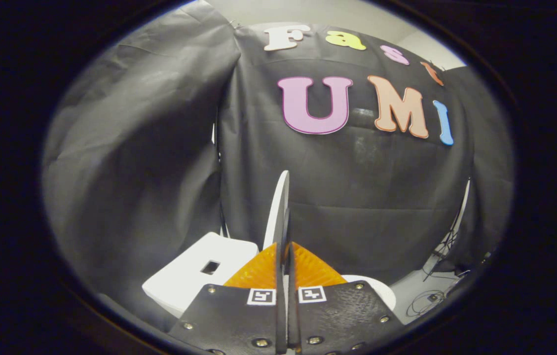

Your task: Open the toilet lid.

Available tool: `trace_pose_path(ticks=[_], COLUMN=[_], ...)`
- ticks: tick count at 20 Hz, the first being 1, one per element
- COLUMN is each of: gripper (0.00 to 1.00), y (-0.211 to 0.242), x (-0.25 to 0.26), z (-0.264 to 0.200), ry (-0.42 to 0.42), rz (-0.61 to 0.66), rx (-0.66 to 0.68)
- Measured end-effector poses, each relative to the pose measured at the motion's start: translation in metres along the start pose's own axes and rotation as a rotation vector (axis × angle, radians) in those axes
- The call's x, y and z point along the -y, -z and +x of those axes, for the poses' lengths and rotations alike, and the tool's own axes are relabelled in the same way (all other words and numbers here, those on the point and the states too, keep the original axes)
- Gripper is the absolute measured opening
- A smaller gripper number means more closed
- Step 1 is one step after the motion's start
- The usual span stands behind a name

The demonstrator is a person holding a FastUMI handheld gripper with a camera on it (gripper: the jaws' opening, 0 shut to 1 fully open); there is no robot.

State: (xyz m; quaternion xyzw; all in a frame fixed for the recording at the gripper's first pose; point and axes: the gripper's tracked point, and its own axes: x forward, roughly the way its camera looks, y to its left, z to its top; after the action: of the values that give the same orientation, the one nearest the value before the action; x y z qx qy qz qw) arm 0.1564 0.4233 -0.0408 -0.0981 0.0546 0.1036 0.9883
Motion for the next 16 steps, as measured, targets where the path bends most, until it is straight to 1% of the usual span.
trace_pose_path(ticks=[5, 11, 16], gripper=[0.02, 0.02, 0.03], y=[0.002, 0.006, 0.007], x=[-0.020, -0.052, -0.072], z=[0.001, 0.001, 0.002], ry=[-0.047, -0.127, -0.170], rz=[-0.010, 0.019, -0.004], rx=[0.005, 0.009, 0.002])
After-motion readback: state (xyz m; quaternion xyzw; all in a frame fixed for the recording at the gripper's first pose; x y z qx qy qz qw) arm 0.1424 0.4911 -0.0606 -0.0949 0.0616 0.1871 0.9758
